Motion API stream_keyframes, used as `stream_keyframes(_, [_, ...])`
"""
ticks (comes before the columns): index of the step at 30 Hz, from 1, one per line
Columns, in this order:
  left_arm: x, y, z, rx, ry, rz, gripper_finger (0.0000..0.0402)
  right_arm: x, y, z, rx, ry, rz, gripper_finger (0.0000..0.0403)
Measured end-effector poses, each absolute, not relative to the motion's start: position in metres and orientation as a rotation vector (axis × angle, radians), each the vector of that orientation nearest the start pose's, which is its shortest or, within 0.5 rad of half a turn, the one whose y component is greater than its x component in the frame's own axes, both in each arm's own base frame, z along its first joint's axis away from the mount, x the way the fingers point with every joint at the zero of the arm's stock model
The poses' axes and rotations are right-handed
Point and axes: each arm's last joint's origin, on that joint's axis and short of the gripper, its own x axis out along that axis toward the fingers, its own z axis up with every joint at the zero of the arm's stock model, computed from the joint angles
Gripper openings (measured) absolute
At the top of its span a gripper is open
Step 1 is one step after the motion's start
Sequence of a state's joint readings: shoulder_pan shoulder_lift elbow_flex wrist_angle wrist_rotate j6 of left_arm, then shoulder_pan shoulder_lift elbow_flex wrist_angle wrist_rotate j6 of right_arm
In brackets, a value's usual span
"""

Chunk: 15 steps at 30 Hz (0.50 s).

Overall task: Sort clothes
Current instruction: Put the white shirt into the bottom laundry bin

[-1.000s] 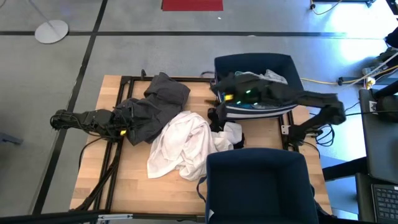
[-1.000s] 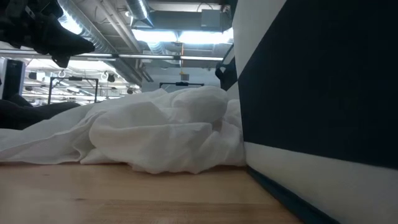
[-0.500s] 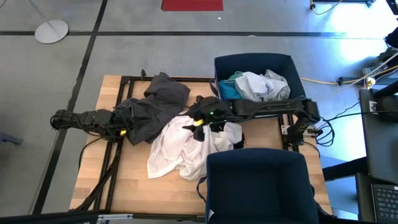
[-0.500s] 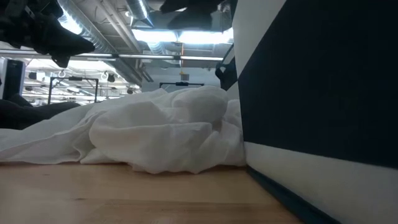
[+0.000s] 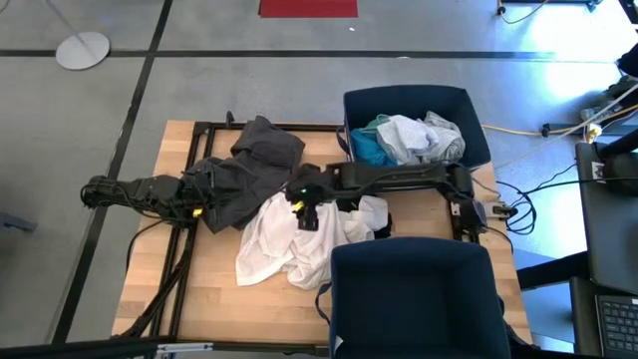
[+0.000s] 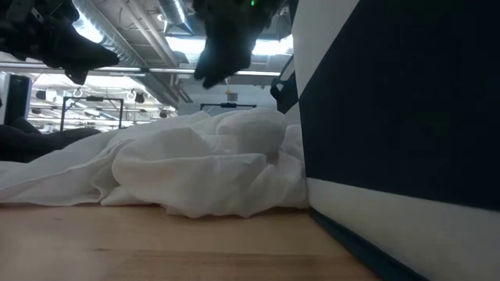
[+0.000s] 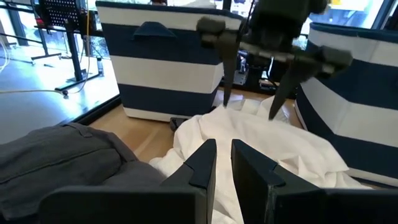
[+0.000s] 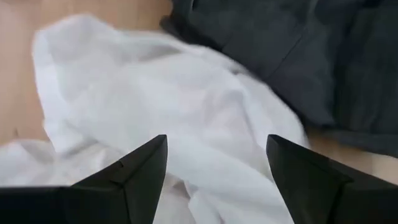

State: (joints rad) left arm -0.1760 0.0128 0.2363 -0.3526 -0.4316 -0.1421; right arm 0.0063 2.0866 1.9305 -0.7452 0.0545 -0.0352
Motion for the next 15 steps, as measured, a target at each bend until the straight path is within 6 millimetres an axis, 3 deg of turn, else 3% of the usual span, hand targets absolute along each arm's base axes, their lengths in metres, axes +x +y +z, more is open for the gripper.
stream_keyframes(15, [0.076, -0.001, 0.207, -0.101, 0.109, 0.264, 0.0040, 0.478, 0.004, 0.196, -0.094, 1.160, 0.087, 0.0276])
